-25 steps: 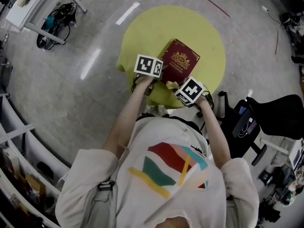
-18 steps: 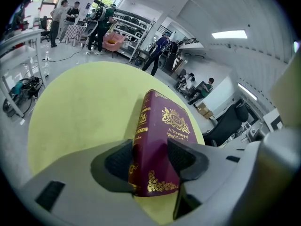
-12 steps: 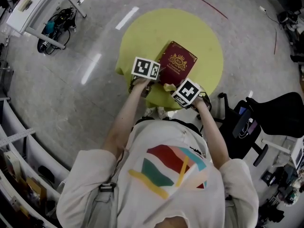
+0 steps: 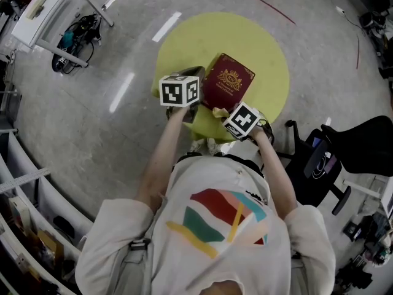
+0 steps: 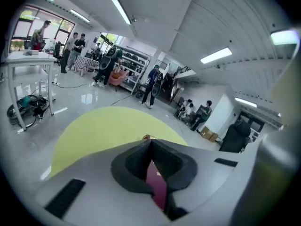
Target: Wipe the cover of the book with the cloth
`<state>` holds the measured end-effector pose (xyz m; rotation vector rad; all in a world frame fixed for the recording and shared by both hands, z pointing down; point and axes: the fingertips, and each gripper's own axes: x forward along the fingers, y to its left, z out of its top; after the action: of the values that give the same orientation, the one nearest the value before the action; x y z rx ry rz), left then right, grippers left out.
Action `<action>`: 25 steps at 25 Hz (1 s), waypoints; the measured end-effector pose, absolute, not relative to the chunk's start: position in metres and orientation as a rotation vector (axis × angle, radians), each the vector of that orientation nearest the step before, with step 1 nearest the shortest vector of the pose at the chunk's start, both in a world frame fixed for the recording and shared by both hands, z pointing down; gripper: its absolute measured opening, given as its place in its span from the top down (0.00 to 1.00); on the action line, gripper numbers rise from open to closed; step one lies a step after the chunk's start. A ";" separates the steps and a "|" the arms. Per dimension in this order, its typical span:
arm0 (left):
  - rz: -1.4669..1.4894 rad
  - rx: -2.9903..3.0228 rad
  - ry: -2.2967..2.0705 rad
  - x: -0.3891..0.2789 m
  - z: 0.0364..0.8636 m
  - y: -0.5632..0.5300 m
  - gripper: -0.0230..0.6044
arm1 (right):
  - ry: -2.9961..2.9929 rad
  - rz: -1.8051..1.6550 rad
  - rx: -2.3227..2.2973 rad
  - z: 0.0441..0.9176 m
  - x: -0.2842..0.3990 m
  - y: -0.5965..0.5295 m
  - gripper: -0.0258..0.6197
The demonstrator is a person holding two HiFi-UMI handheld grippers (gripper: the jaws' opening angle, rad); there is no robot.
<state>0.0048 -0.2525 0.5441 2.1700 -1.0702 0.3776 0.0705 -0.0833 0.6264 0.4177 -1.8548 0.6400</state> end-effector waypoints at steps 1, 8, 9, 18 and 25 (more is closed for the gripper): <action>0.326 2.181 -1.079 0.005 0.534 -0.252 0.94 | -1.856 0.638 0.417 0.626 0.070 -0.083 0.92; 0.302 2.324 -1.203 0.001 0.492 -0.244 0.93 | -1.891 0.626 0.447 0.617 0.069 -0.087 0.92; 0.291 2.333 -1.208 0.001 0.486 -0.241 0.93 | -1.907 0.617 0.466 0.611 0.071 -0.093 0.92; 0.032 2.465 -1.436 -0.023 0.400 -0.219 0.94 | -2.081 0.274 0.910 0.494 0.095 -0.184 0.92; -0.003 2.519 -1.575 -0.039 0.363 -0.216 0.94 | -2.205 0.111 1.167 0.413 0.095 -0.197 0.92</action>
<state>-0.0387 -0.2165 0.3626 2.5189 -1.5754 -0.0034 0.0948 -0.1970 0.4126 1.1669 -2.2055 0.1105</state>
